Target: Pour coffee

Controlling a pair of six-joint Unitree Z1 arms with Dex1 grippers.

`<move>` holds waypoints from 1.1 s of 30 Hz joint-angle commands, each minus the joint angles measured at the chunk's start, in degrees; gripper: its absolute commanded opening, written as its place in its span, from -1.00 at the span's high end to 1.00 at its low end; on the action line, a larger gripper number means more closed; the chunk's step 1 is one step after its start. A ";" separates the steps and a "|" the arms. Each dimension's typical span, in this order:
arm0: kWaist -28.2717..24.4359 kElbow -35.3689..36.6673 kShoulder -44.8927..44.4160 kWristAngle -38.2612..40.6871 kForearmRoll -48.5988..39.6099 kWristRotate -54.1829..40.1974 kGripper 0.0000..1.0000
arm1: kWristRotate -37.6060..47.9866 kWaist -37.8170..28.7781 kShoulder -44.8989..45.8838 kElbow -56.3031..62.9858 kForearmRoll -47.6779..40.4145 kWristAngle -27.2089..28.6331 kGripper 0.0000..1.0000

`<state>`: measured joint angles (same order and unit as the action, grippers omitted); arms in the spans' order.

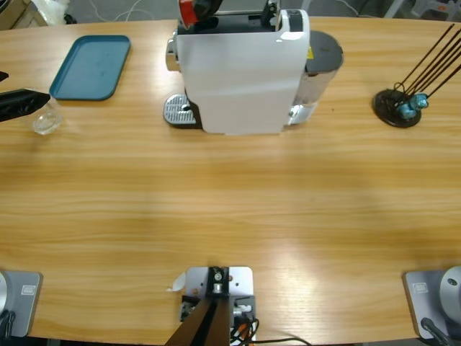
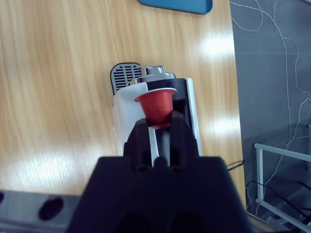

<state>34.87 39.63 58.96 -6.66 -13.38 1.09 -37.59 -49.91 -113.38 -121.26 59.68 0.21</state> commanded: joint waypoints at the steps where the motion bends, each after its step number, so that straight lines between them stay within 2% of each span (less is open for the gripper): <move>1: 0.46 -2.22 1.59 0.06 0.46 -0.65 -0.89 | -0.55 1.55 -4.00 -0.82 -0.44 -0.39 1.00; 33: 0.51 -2.18 2.07 0.06 0.83 -0.74 -0.89 | 0.24 3.04 -4.95 0.86 -0.44 -1.71 1.00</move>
<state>34.96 39.63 59.48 -6.66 -13.12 1.09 -37.59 -47.38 -114.84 -122.41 59.68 -0.11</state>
